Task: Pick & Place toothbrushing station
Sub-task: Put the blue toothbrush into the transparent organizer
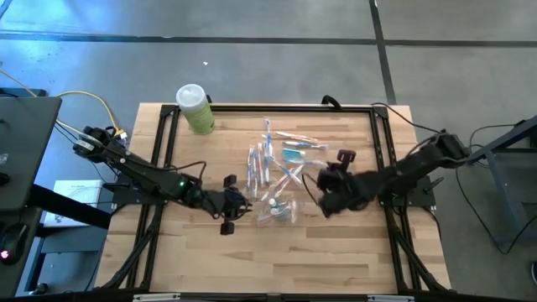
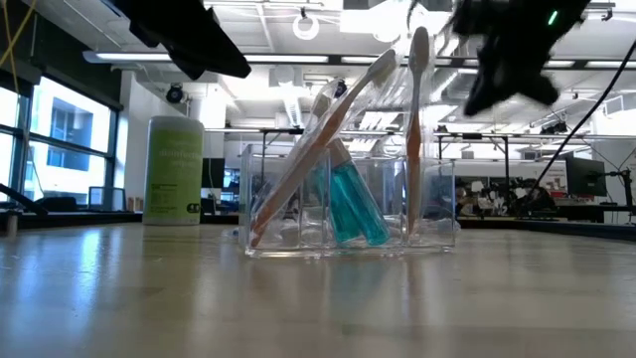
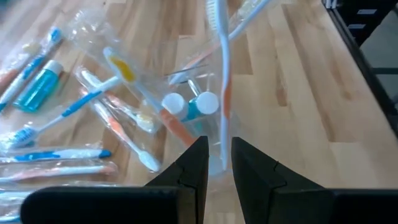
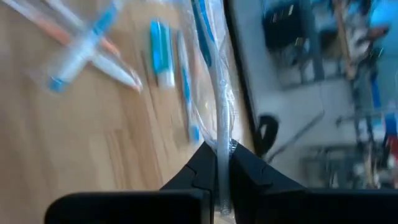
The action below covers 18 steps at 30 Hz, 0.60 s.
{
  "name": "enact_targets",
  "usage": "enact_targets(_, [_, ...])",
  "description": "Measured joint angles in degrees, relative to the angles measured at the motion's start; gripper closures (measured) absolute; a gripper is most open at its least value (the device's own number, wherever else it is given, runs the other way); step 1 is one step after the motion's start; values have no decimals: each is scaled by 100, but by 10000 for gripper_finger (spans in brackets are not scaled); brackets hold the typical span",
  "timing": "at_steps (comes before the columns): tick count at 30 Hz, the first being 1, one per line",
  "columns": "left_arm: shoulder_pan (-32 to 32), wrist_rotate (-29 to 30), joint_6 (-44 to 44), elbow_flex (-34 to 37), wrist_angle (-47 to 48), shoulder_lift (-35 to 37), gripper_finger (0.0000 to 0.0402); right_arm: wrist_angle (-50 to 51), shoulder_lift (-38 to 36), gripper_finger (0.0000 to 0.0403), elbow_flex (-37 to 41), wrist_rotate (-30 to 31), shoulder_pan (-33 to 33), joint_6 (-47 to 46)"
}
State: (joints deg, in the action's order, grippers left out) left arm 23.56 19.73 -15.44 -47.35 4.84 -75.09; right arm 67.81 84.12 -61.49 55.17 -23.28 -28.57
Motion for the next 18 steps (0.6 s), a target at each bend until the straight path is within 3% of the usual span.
enact_targets(8, [247,-2,-304,0,-175,0,336,302,61,387,-971,640,-1372,396])
enact_targets(13, [300,-2,-430,0,-723,-2,336,-455,63,387,-1021,839,-1698,1438])
enact_targets(18, [195,0,-1238,0,-1579,-2,336,-1942,343,387,-1020,1013,-1762,3055])
